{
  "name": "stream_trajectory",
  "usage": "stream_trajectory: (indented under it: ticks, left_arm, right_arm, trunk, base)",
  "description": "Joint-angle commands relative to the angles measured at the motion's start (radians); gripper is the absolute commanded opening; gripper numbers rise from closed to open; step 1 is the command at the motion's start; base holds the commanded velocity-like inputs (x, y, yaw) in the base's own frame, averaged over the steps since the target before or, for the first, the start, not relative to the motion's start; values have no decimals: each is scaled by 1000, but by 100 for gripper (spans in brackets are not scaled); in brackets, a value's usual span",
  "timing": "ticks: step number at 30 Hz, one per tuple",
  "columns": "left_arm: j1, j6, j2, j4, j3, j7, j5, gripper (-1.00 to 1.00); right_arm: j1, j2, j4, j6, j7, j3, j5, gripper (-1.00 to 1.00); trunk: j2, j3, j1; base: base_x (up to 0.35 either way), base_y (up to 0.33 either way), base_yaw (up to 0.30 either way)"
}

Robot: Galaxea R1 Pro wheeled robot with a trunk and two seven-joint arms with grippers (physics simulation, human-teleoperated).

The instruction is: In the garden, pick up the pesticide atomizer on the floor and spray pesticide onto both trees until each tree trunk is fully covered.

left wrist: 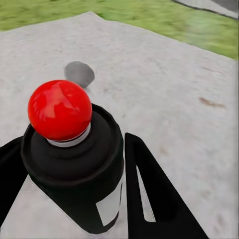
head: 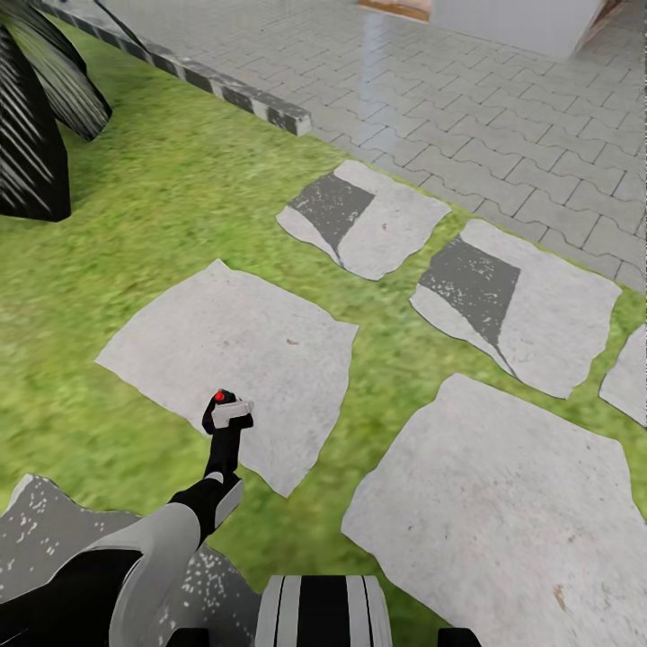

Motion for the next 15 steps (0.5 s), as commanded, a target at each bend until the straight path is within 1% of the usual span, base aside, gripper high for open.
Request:
stream_trajectory:
  ticks: [1,7,8,10,13,15]
  left_arm:
    - [0,0,0,0,0,0,0,-100]
    - [0,2,-6,1,1,0,0,-100]
    - [0,2,-6,1,1,0,0,-100]
    - [0,2,-9,1,1,0,0,-100]
    - [0,2,-10,1,1,0,0,-100]
    - [0,2,-11,1,1,0,0,-100]
  right_arm:
    - [0,0,1,0,0,0,0,100]
    - [0,1,3,-8,0,1,0,100]
    - [0,2,3,-15,0,1,0,100]
    - [0,3,6,-56,0,0,0,100]
    - [0,3,40,-69,-1,-1,-2,100]
    - [0,2,58,-60,-1,-1,-3,100]
  trunk:
    - [0,4,0]
    - [2,27,-3]
    - [2,31,-4]
    - [2,39,-4]
    - [3,50,-6]
    - [4,58,-7]
  base:
    - [0,0,0]
    - [0,0,0]
    - [0,0,0]
    - [0,0,0]
    - [0,0,0]
    - [0,0,0]
